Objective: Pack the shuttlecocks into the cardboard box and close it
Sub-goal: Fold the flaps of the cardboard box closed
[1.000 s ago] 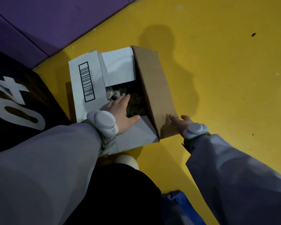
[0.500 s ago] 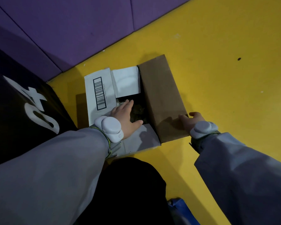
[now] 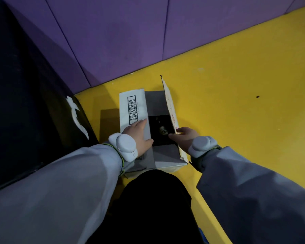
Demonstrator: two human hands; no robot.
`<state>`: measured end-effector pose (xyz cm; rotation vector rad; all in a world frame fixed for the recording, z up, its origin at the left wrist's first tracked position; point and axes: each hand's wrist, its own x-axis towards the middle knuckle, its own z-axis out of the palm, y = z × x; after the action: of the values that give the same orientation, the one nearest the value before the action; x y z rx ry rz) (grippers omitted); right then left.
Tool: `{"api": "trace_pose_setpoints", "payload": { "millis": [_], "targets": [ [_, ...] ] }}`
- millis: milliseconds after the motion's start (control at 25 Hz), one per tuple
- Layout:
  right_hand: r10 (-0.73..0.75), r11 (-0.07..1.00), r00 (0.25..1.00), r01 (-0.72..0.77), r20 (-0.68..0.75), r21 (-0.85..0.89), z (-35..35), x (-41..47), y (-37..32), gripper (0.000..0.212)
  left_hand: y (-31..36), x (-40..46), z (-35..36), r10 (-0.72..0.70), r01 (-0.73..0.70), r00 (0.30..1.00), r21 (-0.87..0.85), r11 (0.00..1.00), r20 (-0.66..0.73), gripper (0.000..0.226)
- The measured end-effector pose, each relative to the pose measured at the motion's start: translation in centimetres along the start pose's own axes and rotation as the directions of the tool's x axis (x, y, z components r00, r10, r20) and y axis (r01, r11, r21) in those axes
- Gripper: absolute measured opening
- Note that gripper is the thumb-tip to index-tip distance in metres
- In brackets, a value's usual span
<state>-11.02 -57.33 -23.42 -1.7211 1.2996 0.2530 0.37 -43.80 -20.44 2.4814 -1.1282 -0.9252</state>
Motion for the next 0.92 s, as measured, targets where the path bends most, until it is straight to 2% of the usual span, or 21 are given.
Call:
{"api": "trace_pose_setpoints", "payload": {
  "millis": [200,360,480,640,800,880,920],
  "targets": [
    [0.085,0.986,0.983,-0.059,0.162,-0.154,4.0,1.7,0.3,0.052,-2.8,1.3,2.0,-0.046,0.045,0.995,0.008,0.999,0.087,0.075],
    [0.144,0.959,0.960,-0.075,0.240,-0.274,5.4,3.8,1.6,0.049,-4.9,2.6,3.4,-0.103,0.102,0.985,0.008,0.995,0.137,0.068],
    [0.161,0.954,0.953,-0.084,0.255,-0.289,6.1,4.5,2.1,0.050,-5.8,3.3,4.3,-0.140,0.141,0.980,0.004,0.990,0.139,0.067],
    [0.190,0.941,0.973,-0.143,0.128,-0.307,5.8,5.9,2.9,0.045,-5.6,4.7,5.4,-0.146,0.148,0.970,0.009,0.989,0.195,0.069],
    [0.277,0.950,0.961,-0.277,-0.024,-0.145,4.3,7.3,4.2,0.060,-4.5,6.3,6.9,-0.056,0.039,0.980,0.090,0.995,0.193,0.064],
    [0.297,0.932,0.948,-0.314,-0.114,-0.183,3.5,8.0,5.2,0.064,-3.8,7.1,7.9,-0.024,-0.003,0.984,0.155,0.988,0.175,0.065],
    [0.312,0.918,0.943,-0.330,-0.112,-0.218,3.5,8.4,5.7,0.063,-3.7,7.2,8.2,-0.022,-0.012,0.983,0.182,0.983,0.184,0.065]
  ]
}}
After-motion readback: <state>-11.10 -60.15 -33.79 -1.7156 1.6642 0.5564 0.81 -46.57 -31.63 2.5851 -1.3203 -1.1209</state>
